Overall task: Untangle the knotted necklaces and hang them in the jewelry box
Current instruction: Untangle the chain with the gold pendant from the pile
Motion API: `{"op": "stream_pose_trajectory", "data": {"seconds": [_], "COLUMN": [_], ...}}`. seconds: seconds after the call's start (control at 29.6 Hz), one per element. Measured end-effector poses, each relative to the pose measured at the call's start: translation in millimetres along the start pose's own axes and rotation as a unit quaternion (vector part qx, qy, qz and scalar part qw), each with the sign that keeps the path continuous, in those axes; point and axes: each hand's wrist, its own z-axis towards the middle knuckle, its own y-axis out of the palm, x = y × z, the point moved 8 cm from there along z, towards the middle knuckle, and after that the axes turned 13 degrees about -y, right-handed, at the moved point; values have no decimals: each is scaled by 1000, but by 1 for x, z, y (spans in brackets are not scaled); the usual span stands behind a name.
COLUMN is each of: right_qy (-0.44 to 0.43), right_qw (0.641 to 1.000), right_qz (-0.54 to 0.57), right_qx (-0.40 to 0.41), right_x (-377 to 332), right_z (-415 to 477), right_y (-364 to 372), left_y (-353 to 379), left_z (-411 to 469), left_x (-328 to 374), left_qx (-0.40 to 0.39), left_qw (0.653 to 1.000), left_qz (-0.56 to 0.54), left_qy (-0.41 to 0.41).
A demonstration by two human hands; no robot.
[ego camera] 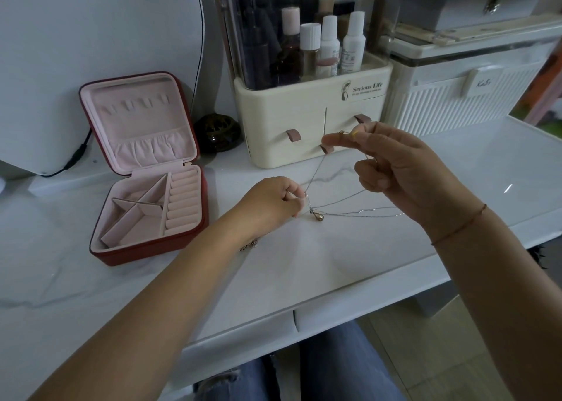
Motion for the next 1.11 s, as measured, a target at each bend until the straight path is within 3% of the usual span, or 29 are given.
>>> {"op": "stream_pose_trajectory", "data": {"seconds": [0.1, 0.2, 0.37, 0.51, 0.57, 0.74, 0.98, 1.11], "right_qy": [-5, -5, 8, 27, 23, -2, 3, 12], "right_qw": [1000, 999, 997, 994, 994, 997, 998, 998], "right_qz": [-1, 9, 50, 91, 100, 81, 53, 58], "right_qx": [14, 31, 56, 48, 32, -11, -30, -28], "right_x": [-1, -1, 2, -5, -15, -48, -64, -61], "right_z": [0, -2, -4, -1, 4, 22, 30, 28], "right_y": [-4, -10, -22, -26, -26, -25, -20, -21], "left_y": [-1, 1, 2, 2, -2, -12, -5, -4], "left_z": [0, 0, -2, -6, -6, -2, -7, -2], "left_x": [-5, -8, 3, 19, 26, 35, 44, 39], "left_qx": [-9, -67, -166, -231, -234, -186, -233, -218], "left_qw": [1000, 988, 915, 870, 875, 925, 939, 933], "left_qz": [-9, -125, -359, -428, -418, -321, -215, -235], "left_qy": [-20, -55, -83, -80, -71, -84, -136, -161]}}
